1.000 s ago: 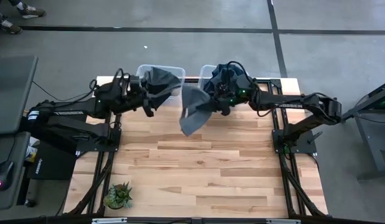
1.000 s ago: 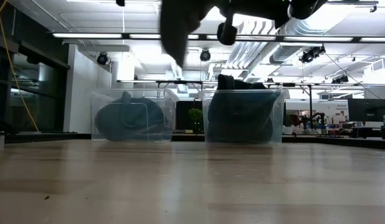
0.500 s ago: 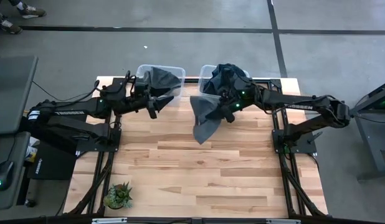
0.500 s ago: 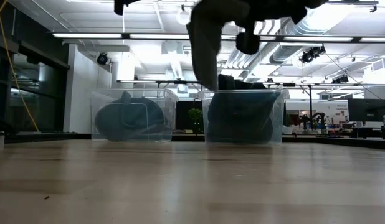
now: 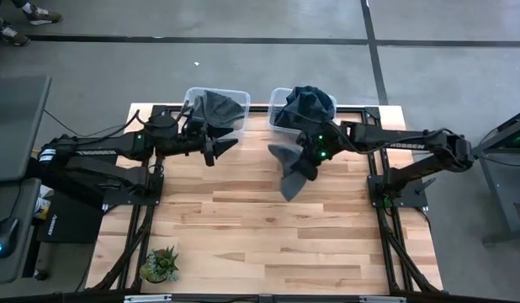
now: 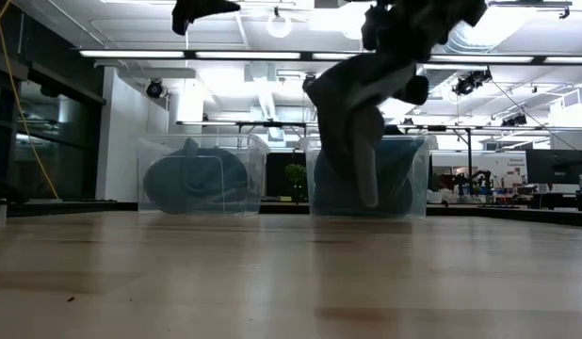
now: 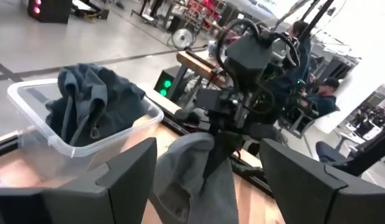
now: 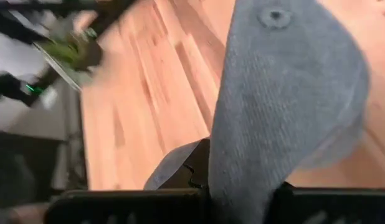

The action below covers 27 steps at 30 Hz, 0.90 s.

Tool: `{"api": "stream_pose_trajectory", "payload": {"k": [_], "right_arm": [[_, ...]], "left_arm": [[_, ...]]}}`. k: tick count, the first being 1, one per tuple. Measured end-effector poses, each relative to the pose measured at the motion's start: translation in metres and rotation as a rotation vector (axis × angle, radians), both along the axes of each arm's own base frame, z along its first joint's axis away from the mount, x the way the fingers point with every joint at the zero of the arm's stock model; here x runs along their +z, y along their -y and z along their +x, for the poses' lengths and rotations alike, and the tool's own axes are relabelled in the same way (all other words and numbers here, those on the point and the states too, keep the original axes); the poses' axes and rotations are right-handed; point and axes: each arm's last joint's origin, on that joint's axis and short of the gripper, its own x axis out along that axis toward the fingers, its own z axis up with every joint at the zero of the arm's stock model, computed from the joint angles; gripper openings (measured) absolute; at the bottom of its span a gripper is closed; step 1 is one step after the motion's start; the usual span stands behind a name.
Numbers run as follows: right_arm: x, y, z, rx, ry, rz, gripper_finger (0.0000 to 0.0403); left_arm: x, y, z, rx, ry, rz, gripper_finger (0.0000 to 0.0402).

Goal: Pick & Place hat
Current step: Put the gray cap into the left transparent bin

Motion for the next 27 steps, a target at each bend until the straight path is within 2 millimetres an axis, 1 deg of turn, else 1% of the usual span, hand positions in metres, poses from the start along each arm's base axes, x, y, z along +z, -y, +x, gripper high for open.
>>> {"api": "stream_pose_trajectory", "payload": {"k": [3, 9, 16, 21, 27], "right_arm": [[0.010, -0.009, 0.000, 0.054, -0.074, -0.063, 0.0005], [0.041, -0.027, 0.003, 0.166, -0.219, -0.231, 0.0005], [0.069, -0.039, 0.018, 0.248, -0.334, -0.471, 0.0005], [0.079, -0.046, 0.031, 0.245, -0.471, -0.670, 0.0005], [0.082, -0.050, 0.048, 0.142, -0.618, -0.836, 0.0005]], "left_arm": [[0.001, 0.000, 0.000, -0.008, 0.008, -0.003, 0.0282], [0.000, 0.000, 0.000, -0.014, 0.004, -0.018, 0.0282], [-0.003, 0.001, 0.000, -0.044, -0.028, -0.023, 0.0282], [-0.010, 0.001, 0.006, -0.050, -0.080, -0.032, 0.0282], [-0.013, 0.002, 0.009, -0.096, -0.090, -0.042, 0.0282]]}}
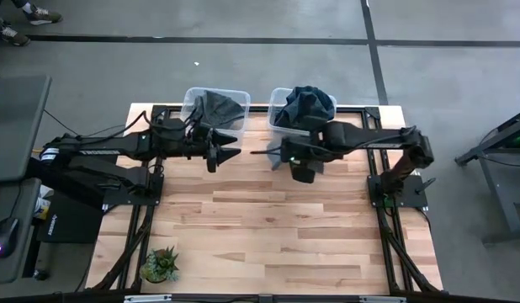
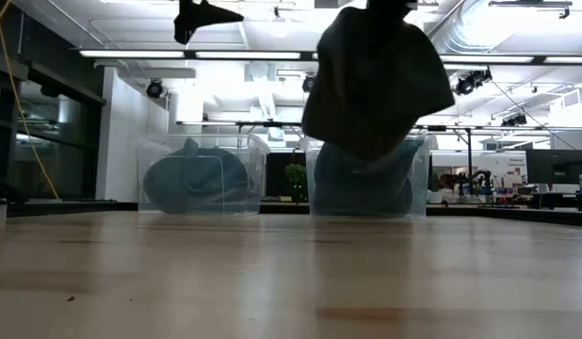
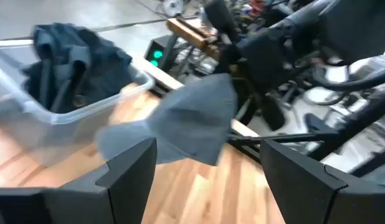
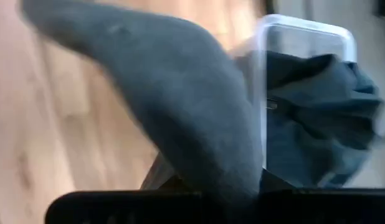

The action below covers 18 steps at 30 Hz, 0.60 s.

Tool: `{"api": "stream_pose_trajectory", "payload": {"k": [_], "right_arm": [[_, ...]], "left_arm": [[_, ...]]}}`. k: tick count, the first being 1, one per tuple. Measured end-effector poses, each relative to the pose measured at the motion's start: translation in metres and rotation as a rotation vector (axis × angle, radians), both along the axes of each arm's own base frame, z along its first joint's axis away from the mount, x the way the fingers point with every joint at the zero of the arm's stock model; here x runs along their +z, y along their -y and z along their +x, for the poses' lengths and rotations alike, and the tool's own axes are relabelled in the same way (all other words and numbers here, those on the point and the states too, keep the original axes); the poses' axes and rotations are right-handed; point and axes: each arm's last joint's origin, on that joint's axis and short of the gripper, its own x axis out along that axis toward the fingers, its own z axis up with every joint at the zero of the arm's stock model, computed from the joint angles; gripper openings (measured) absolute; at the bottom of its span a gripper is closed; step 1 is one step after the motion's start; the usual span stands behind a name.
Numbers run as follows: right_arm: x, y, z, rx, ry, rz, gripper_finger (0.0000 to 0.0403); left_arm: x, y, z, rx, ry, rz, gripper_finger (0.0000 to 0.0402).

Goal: Pick & Place hat
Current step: Put the gray cap into the left transparent bin

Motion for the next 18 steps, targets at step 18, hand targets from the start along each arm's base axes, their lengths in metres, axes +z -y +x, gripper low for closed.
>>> {"api": "stream_pose_trajectory", "payload": {"k": [18], "right_arm": [[0.025, 0.004, 0.018, -0.113, 0.159, 0.152, 0.0005]], "left_arm": [[0.018, 0.000, 0.006, -0.099, -0.161, 0.461, 0.0282]]}}
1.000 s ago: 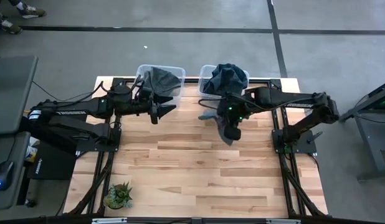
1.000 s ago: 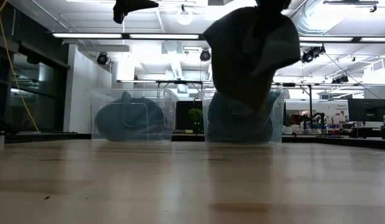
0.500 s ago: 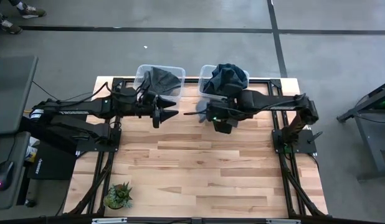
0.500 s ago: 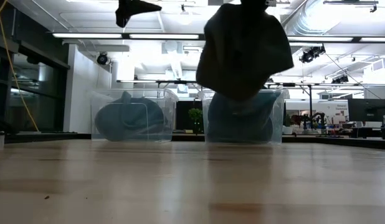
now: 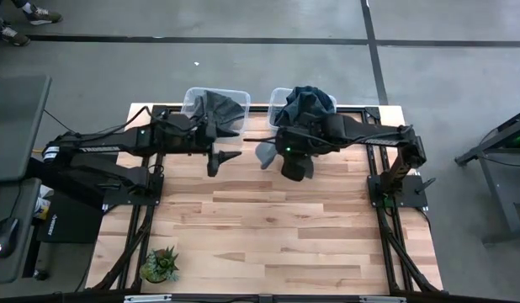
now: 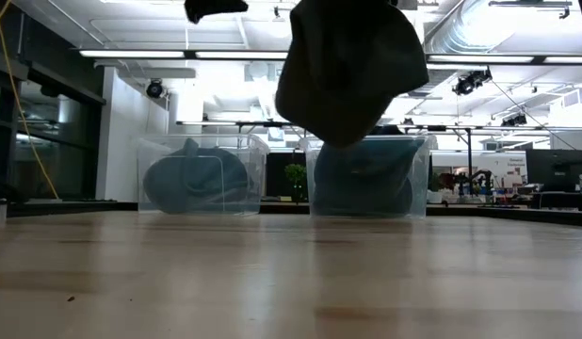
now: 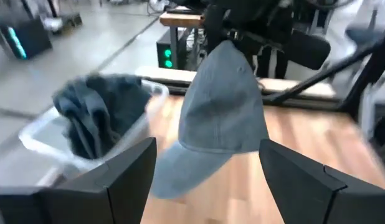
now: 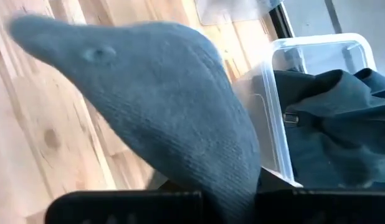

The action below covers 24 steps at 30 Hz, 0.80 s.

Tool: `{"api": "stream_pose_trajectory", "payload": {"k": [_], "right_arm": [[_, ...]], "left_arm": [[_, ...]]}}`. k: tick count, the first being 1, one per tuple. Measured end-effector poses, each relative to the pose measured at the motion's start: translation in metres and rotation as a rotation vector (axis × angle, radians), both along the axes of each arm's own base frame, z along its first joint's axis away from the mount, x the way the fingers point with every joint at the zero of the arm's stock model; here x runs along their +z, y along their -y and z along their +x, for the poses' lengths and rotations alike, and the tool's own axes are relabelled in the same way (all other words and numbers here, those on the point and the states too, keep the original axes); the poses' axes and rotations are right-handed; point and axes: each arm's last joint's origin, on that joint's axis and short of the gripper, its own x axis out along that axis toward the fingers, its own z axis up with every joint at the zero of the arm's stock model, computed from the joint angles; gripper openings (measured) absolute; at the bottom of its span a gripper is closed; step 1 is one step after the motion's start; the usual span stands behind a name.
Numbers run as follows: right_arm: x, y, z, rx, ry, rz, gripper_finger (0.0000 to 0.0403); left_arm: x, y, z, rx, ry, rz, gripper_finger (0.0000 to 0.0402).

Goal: Pick & Place hat
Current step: Put the gray cap into the left transparent bin

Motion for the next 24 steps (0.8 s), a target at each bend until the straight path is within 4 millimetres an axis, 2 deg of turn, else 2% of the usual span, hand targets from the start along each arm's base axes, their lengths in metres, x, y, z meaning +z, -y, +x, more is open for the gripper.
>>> {"api": "stream_pose_trajectory", "payload": {"k": [4, 8, 24], "right_arm": [[0.001, 0.003, 0.003, -0.021, 0.046, 0.031, 0.0005], [0.003, 0.005, 0.007, -0.024, 0.090, 0.055, 0.0005], [0.006, 0.028, 0.015, -0.071, 0.196, 0.107, 0.0005]], "left_arm": [[0.003, -0.001, 0.009, -0.036, -0.054, 0.178, 0.0282], [0.002, -0.001, 0.019, -0.075, -0.083, 0.280, 0.0282], [-0.010, 0.001, 0.029, -0.103, -0.173, 0.368, 0.0282]]}}
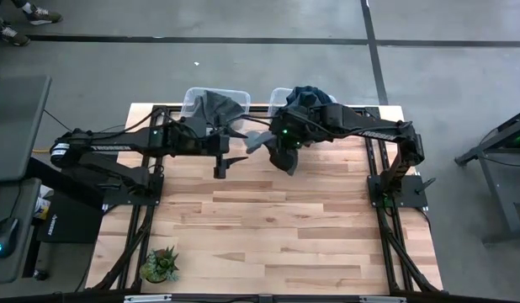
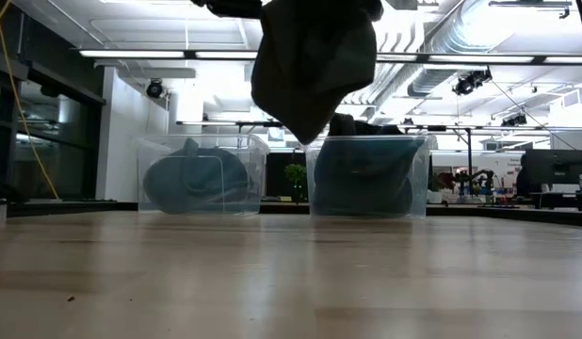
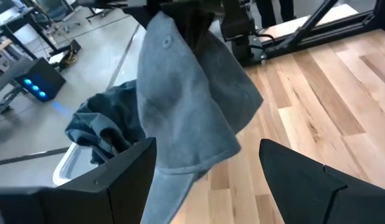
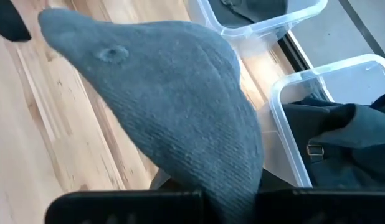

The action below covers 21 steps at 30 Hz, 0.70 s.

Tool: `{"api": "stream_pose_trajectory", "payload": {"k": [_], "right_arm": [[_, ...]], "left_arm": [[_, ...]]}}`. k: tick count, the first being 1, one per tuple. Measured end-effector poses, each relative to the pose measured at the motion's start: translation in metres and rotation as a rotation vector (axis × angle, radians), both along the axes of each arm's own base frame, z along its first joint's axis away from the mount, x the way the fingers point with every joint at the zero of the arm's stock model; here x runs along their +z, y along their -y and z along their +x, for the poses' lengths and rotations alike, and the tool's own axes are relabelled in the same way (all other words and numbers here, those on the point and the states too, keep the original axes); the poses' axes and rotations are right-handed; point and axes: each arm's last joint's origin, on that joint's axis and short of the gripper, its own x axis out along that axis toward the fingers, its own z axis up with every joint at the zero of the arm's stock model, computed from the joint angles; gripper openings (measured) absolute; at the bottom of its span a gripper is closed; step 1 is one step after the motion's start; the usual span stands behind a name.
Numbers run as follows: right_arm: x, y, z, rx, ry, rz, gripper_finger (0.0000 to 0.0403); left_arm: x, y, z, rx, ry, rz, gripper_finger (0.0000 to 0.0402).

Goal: Pick & Place hat
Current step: Put the gray cap into the left transparent bin

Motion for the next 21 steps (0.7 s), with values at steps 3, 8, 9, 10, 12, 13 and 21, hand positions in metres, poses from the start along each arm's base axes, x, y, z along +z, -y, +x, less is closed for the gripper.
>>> {"api": "stream_pose_trajectory", "payload": {"k": [3, 8, 9, 10, 12, 13, 21], "right_arm": [[0.000, 0.002, 0.000, 0.005, -0.004, -0.001, 0.0005], [0.001, 0.006, 0.001, 0.003, 0.019, -0.006, 0.0005], [0.002, 0.007, 0.002, 0.000, 0.025, -0.006, 0.0005], [0.002, 0.008, 0.002, -0.002, 0.030, -0.007, 0.0005], [0.001, 0.010, 0.003, -0.005, 0.036, -0.009, 0.0005], [0.000, 0.011, 0.005, -0.005, 0.037, -0.011, 0.0005], [-0.003, 0.013, 0.012, 0.003, 0.049, -0.011, 0.0005]], "left_arm": [[0.000, 0.000, 0.000, 0.007, 0.003, 0.003, 0.0283], [0.001, 0.000, 0.000, 0.015, 0.006, 0.005, 0.0283], [0.001, 0.000, 0.000, 0.015, 0.006, 0.005, 0.0283], [0.001, -0.001, 0.000, 0.015, 0.008, 0.004, 0.0283], [-0.001, -0.001, 0.006, 0.015, 0.015, 0.003, 0.0283], [-0.003, -0.001, 0.009, 0.016, 0.013, 0.003, 0.0283], [-0.014, -0.005, 0.023, 0.107, -0.007, 0.033, 0.0283]]}}
